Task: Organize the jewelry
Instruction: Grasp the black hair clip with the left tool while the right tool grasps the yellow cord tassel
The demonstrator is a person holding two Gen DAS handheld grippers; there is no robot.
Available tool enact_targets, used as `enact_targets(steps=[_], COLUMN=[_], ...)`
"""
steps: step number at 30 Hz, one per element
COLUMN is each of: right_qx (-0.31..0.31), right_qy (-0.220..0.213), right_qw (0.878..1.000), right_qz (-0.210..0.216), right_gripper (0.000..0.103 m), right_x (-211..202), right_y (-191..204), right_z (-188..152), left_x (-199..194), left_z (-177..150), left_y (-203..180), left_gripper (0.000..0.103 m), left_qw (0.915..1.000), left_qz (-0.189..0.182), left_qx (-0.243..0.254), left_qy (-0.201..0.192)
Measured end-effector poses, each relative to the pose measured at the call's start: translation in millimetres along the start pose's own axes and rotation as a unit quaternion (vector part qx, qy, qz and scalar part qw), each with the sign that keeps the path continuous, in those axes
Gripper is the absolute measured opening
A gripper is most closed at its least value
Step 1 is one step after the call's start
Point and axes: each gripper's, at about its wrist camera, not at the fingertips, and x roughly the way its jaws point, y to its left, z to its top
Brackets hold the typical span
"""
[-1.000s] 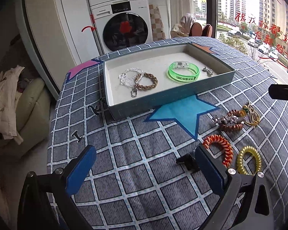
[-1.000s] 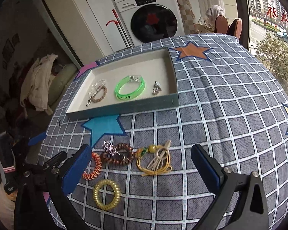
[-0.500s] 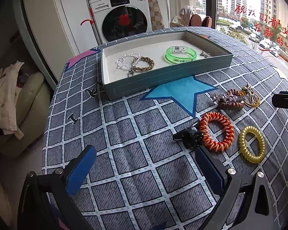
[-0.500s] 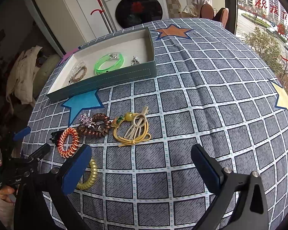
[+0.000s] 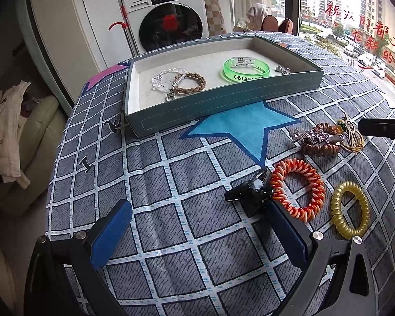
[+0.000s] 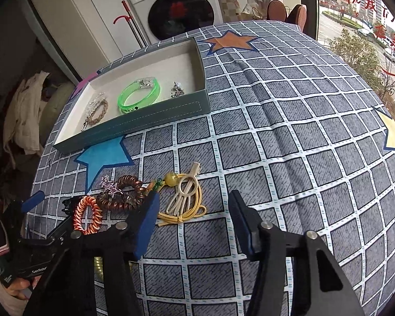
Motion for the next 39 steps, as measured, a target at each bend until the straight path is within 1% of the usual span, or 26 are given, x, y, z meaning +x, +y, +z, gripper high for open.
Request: enact_targets(steps=[3,9,13,16,19,20,21,23,25,26,28,30,31,32,35,39], right_qx=[0.005,0.020,0.010,-0.008,-0.013,-0.015,-0.017,-0.014,-0.008,-0.005,0.002,0.010,0.016,0.020,0.025,0.017], right_qy=[-0.001,0.000,-0.003,-0.003,-0.004,-0.005,-0.005,-0.006,-0.007,-0.008,-0.010,-0.009,-0.013,-0.015,-0.012,-0.001], right_qw=[1.000,1.000,1.000,1.000,1.000,1.000,0.999,1.000,1.000,1.000,1.000,1.000,1.000,0.999,0.999,1.000], right_qz=[-0.005,-0.008,-0.016,-0.030,-0.024,-0.025,-0.028,-0.023,-0.015,-0.013,0.001,0.021,0.022,0.025,0.026,0.017], right_gripper=[0.049,0.040,0.035,0.027,0.016,0.011,0.008,0.007,0.006,0.006,0.006,0.006,0.006,0.007,0.011,0.011], right_x=[5.8,16.2,19.7,21.0,20.2,19.9,20.0,19.6,18.5,17.5,15.4,13.5,12.1,11.1,13.4,23.5], right_y=[-0.2,-2.8,2.0,6.6,8.5,8.9,9.3,7.8,4.9,3.3,-0.4,-3.5,-4.9,-6.4,-6.6,-0.2], right_z=[3.5,10.5,12.6,11.9,11.3,10.9,10.7,10.3,9.8,9.7,9.8,10.9,11.6,12.8,16.6,20.5], left_x=[2.5,5.5,7.6,8.3,7.9,7.6,7.2,6.3,5.5,4.9,4.3,3.8,3.2,2.9,1.9,2.1], left_z=[3.2,10.1,13.7,15.3,15.5,15.5,15.6,15.6,15.4,15.7,16.4,16.6,16.5,16.5,15.4,15.5], left_y=[-0.4,-3.9,-9.4,-12.5,-14.6,-14.9,-14.9,-15.5,-16.5,-16.6,-17.7,-19.6,-21.0,-22.1,-24.2,-23.3], left_gripper=[0.103,0.103,0.103,0.103,0.103,0.103,0.101,0.100,0.093,0.085,0.077,0.058,0.054,0.052,0.052,0.052], left_qw=[1.0000,1.0000,0.9999,0.9999,0.9998,0.9999,0.9999,0.9999,0.9998,0.9998,0.9997,0.9995,0.9993,0.9993,0.9992,0.9992], left_qz=[0.002,0.006,0.006,0.001,0.006,0.004,0.000,-0.001,-0.005,-0.012,-0.018,-0.028,-0.031,-0.032,-0.028,-0.031], left_qx=[-0.004,-0.001,0.010,0.013,0.014,0.014,0.013,0.014,0.015,0.015,0.014,0.016,0.018,0.020,0.026,0.023], left_qy=[0.000,-0.005,-0.007,-0.006,-0.009,-0.009,-0.009,-0.008,-0.009,-0.008,-0.006,-0.007,-0.007,-0.007,-0.010,-0.009])
